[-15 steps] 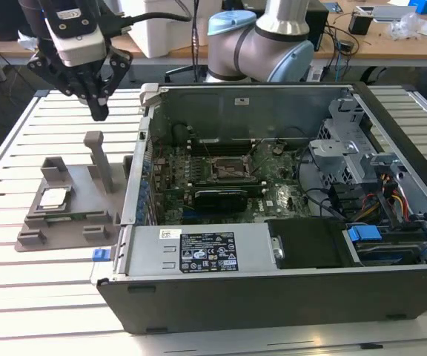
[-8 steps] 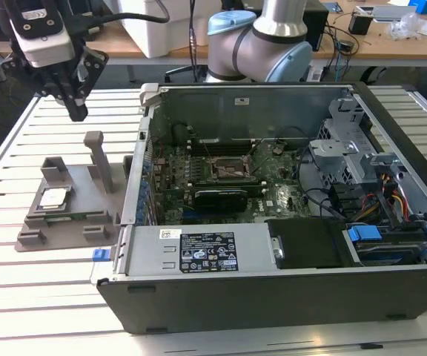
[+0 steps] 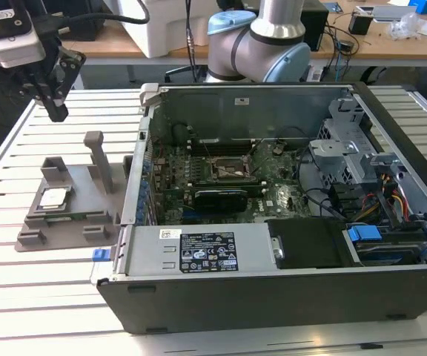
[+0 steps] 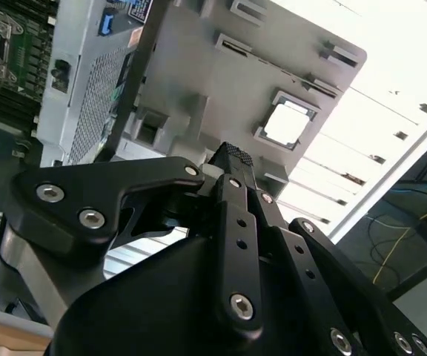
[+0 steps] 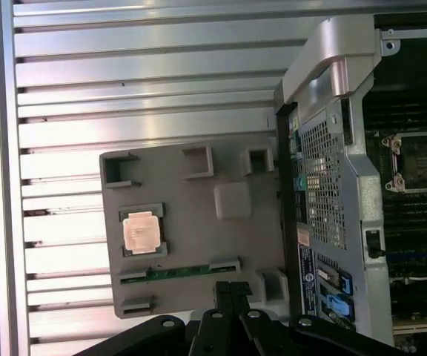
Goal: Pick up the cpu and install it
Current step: 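Reach for the cpu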
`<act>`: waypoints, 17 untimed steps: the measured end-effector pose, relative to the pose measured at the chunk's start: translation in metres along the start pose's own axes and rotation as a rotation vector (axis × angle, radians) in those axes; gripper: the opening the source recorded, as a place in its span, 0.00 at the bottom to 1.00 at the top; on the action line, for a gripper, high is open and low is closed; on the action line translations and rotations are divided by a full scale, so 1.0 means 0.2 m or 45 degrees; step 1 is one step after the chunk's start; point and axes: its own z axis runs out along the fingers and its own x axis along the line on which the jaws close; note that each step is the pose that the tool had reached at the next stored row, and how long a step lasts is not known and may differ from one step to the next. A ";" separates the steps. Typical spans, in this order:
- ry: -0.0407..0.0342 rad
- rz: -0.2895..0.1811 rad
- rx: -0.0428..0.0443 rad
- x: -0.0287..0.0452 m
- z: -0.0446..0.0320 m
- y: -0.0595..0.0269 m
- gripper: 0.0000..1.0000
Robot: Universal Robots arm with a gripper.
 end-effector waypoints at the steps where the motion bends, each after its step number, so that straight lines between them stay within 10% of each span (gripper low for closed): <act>1: -0.0001 0.000 0.000 0.019 0.000 -0.001 0.11; 17: 0.0000 0.000 0.000 0.282 -0.005 -0.021 0.11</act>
